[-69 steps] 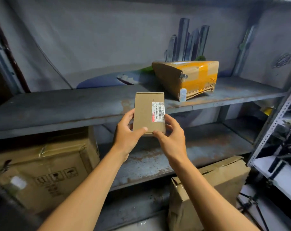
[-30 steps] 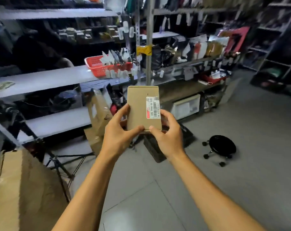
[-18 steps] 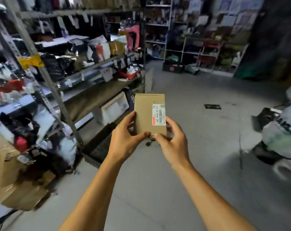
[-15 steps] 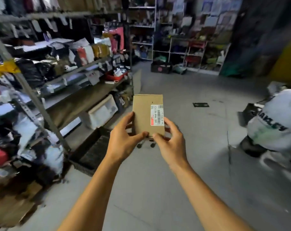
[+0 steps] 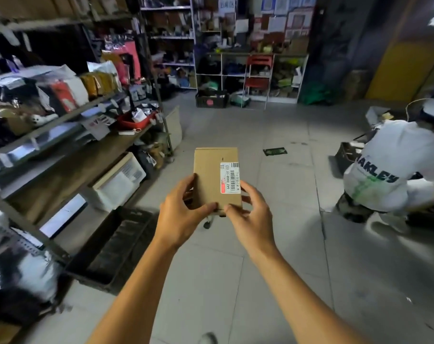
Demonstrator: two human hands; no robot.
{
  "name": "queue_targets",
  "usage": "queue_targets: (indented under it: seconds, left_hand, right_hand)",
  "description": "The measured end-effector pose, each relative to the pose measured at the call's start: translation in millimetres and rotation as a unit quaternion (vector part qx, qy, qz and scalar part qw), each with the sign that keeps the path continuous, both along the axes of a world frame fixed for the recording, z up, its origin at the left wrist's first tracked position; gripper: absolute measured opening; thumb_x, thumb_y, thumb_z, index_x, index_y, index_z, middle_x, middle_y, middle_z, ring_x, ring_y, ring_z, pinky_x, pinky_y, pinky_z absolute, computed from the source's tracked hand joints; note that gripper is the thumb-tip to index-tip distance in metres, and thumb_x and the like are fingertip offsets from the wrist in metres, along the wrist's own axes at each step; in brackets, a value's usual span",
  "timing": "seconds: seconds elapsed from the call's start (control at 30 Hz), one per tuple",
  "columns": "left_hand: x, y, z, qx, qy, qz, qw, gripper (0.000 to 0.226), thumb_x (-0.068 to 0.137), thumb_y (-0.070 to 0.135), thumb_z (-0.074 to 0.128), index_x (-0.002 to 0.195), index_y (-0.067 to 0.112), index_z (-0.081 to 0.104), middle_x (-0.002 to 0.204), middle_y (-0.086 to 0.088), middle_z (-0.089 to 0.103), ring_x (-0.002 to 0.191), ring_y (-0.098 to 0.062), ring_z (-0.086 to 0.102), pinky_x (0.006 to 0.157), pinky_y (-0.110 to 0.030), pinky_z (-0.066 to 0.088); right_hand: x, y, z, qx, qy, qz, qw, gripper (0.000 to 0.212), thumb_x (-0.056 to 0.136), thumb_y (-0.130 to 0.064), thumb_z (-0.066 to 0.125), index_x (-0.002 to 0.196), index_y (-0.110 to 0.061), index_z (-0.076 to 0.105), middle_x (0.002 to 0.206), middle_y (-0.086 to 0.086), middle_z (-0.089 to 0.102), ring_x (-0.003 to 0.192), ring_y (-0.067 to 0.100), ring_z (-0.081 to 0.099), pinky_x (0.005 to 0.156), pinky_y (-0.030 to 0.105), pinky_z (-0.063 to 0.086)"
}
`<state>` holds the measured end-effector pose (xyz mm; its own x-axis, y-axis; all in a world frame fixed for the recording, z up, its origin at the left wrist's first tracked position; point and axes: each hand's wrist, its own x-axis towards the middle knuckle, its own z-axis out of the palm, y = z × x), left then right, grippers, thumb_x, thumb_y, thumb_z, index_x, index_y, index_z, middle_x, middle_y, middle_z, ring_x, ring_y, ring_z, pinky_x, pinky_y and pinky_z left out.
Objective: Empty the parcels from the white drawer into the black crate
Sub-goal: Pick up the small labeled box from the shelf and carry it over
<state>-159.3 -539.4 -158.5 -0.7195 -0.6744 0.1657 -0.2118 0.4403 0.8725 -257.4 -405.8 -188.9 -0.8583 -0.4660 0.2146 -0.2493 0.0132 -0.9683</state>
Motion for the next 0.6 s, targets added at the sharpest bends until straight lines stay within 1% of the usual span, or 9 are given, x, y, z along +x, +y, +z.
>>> queue_targets:
  seconds: [0.07,0.13,0.17,0.23,0.3,0.4,0.43,0.53,0.6]
  left_hand:
    - [-20,-20,-4,-0.002,-0.003,-0.002,1.000,0.085,0.077,0.030,0.085,0.149,0.023,0.042,0.127,0.018,0.053,0.114,-0.003,0.054,0.088,-0.013,0.047]
    - [-42,-43,-7,-0.010,-0.007,-0.007,1.000,0.085,0.077,0.027,0.085,0.150,0.021,0.041,0.127,0.016,0.052,0.106,0.000,0.055,0.072,-0.003,0.046]
    - [-53,-55,-10,-0.006,-0.007,-0.011,1.000,0.084,0.078,0.023,0.085,0.150,0.019,0.041,0.127,0.013,0.052,0.102,0.001,0.056,0.065,-0.002,0.046]
    - [-76,-82,-12,0.012,-0.002,-0.019,1.000,0.083,0.079,0.015,0.084,0.150,0.018,0.041,0.129,0.008,0.053,0.097,0.005,0.055,0.059,-0.001,0.046]
    - [-99,-112,-13,0.014,-0.002,-0.019,1.000,0.083,0.078,0.017,0.084,0.150,0.020,0.042,0.131,0.007,0.055,0.098,0.005,0.055,0.061,-0.004,0.048]
    - [-134,-154,-14,0.010,-0.011,-0.020,1.000,0.084,0.077,0.022,0.085,0.149,0.022,0.042,0.134,0.008,0.056,0.106,0.002,0.054,0.082,-0.011,0.047]
    - [-146,-167,-13,0.010,-0.014,-0.020,1.000,0.084,0.077,0.023,0.085,0.149,0.022,0.043,0.134,0.008,0.056,0.109,0.000,0.054,0.085,-0.013,0.046]
    - [-181,-202,-14,0.003,-0.021,-0.027,0.999,0.084,0.077,0.024,0.085,0.149,0.021,0.043,0.135,0.009,0.056,0.114,-0.002,0.052,0.082,-0.006,0.041]
    - [-204,-223,-16,0.003,-0.027,-0.032,0.999,0.084,0.076,0.025,0.085,0.149,0.021,0.043,0.137,0.009,0.056,0.116,-0.003,0.052,0.089,-0.013,0.042]
  right_hand:
    - [-20,-18,-6,0.003,-0.006,0.003,1.000,0.059,0.087,-0.007,0.073,0.141,-0.022,0.052,0.132,-0.007,0.059,0.112,-0.013,0.055,0.078,0.012,0.055]
    - [-42,-40,-11,0.009,-0.008,0.005,1.000,0.059,0.087,-0.011,0.074,0.140,-0.026,0.051,0.133,-0.008,0.058,0.118,0.000,0.057,0.082,0.017,0.057]
    - [-53,-52,-14,0.012,-0.008,0.005,1.000,0.059,0.087,-0.011,0.075,0.139,-0.027,0.052,0.134,-0.007,0.058,0.120,0.005,0.057,0.083,0.018,0.058]
    - [-75,-80,-18,0.017,-0.013,0.003,1.000,0.058,0.086,-0.011,0.075,0.138,-0.026,0.052,0.134,-0.006,0.058,0.121,0.006,0.056,0.084,0.019,0.058]
    - [-99,-109,-20,0.025,-0.013,0.003,1.000,0.058,0.085,-0.011,0.075,0.137,-0.026,0.053,0.134,-0.006,0.058,0.121,0.003,0.055,0.085,0.020,0.058]
    - [-136,-151,-20,0.035,-0.020,-0.002,0.999,0.059,0.085,-0.012,0.077,0.137,-0.028,0.052,0.135,-0.006,0.058,0.121,0.003,0.055,0.090,0.027,0.058]
    - [-148,-164,-20,0.039,-0.022,-0.005,0.999,0.060,0.084,-0.013,0.077,0.137,-0.028,0.052,0.135,-0.006,0.058,0.121,0.004,0.055,0.091,0.030,0.059]
    - [-182,-199,-22,0.044,-0.028,-0.013,0.999,0.059,0.084,-0.012,0.077,0.135,-0.029,0.052,0.135,-0.006,0.058,0.121,0.006,0.055,0.091,0.033,0.059]
    - [-204,-218,-25,0.049,-0.031,-0.015,0.998,0.059,0.084,-0.012,0.077,0.136,-0.028,0.053,0.135,-0.007,0.058,0.122,0.007,0.055,0.092,0.035,0.059]
